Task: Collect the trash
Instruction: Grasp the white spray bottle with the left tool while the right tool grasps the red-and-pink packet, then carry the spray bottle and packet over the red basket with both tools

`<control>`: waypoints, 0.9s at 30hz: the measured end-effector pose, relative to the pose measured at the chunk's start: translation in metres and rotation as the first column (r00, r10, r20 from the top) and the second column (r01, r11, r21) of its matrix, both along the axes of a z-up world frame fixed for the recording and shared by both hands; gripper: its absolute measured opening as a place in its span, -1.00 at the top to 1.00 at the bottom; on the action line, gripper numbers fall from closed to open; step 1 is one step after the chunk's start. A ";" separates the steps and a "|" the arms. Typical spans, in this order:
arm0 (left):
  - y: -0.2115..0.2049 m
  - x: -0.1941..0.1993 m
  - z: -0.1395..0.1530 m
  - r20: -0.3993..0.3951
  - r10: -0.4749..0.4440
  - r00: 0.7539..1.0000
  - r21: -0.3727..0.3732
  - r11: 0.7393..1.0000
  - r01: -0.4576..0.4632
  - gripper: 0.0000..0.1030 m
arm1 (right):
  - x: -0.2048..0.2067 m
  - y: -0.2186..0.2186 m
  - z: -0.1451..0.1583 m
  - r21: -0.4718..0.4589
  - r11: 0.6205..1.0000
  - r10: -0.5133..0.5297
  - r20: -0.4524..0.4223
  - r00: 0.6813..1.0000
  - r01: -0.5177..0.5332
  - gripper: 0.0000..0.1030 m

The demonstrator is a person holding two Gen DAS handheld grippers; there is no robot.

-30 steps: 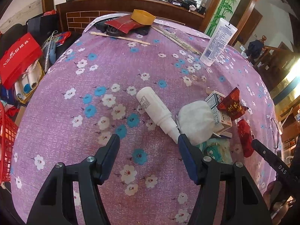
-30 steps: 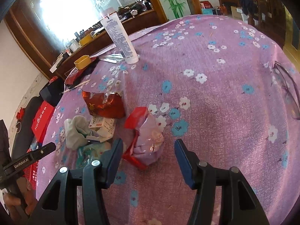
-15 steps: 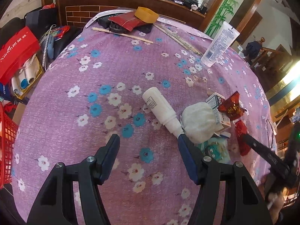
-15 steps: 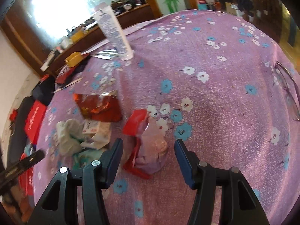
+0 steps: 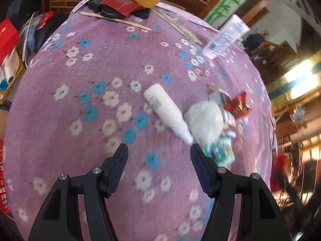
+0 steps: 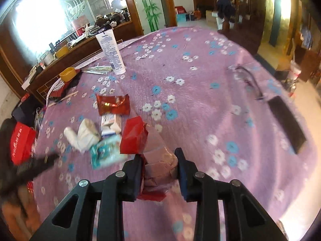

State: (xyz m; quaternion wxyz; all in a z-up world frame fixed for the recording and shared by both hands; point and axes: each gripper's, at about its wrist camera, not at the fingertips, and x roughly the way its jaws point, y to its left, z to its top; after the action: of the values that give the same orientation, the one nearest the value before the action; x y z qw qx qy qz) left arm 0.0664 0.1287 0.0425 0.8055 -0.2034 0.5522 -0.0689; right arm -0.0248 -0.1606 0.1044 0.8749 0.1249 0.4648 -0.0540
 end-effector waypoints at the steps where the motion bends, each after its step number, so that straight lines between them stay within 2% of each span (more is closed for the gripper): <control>1: -0.002 0.006 -0.004 -0.014 0.012 1.000 -0.014 1.000 -0.012 -0.22 | -0.004 0.001 0.002 -0.004 1.000 0.005 0.000 1.000 -0.005 0.36; 3: -0.006 0.021 -0.015 -0.048 0.059 0.997 -0.011 0.998 -0.060 -0.16 | -0.006 0.000 0.002 0.018 1.000 0.022 0.005 1.000 -0.022 0.36; 4: -0.008 0.029 -0.022 -0.069 0.086 0.994 -0.013 0.996 -0.087 -0.04 | -0.004 -0.001 0.002 0.030 0.999 0.037 0.009 0.999 -0.037 0.36; 6: -0.010 0.040 -0.030 -0.078 0.125 0.989 -0.014 0.992 -0.126 -0.01 | 0.002 -0.006 0.003 0.043 0.996 0.076 0.021 0.997 -0.077 0.36; 12: -0.037 0.065 -0.029 -0.008 0.183 0.983 0.171 0.969 -0.179 0.11 | 0.012 -0.022 0.003 0.080 0.983 0.163 0.049 0.985 -0.167 0.36; 13: -0.041 0.067 -0.029 -0.001 0.188 0.982 0.200 0.962 -0.184 0.25 | 0.014 -0.025 0.001 0.083 0.980 0.176 0.047 0.983 -0.180 0.36; 15: -0.045 0.066 -0.030 0.011 0.202 0.979 0.241 0.950 -0.199 0.40 | 0.022 -0.031 -0.002 0.090 0.974 0.204 0.041 0.978 -0.207 0.36; 18: -0.043 0.052 -0.028 0.024 0.188 0.982 0.287 0.940 -0.186 0.45 | 0.034 -0.032 -0.004 0.115 0.960 0.254 0.036 0.966 -0.257 0.36; 23: -0.040 0.002 -0.026 0.034 0.182 0.983 0.306 0.934 -0.184 0.44 | 0.047 -0.013 -0.009 0.135 0.926 0.354 0.020 0.935 -0.353 0.36; 27: -0.031 -0.040 -0.024 0.034 0.146 0.989 0.265 0.952 -0.150 0.44 | 0.048 0.010 -0.013 0.102 0.911 0.399 0.014 0.917 -0.399 0.36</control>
State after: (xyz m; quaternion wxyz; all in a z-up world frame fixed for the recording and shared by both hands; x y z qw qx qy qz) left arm 0.0266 0.0974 0.0189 0.8324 -0.1335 0.5339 0.0652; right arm 0.0228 -0.1502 0.0918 0.8582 0.0719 0.4859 0.1491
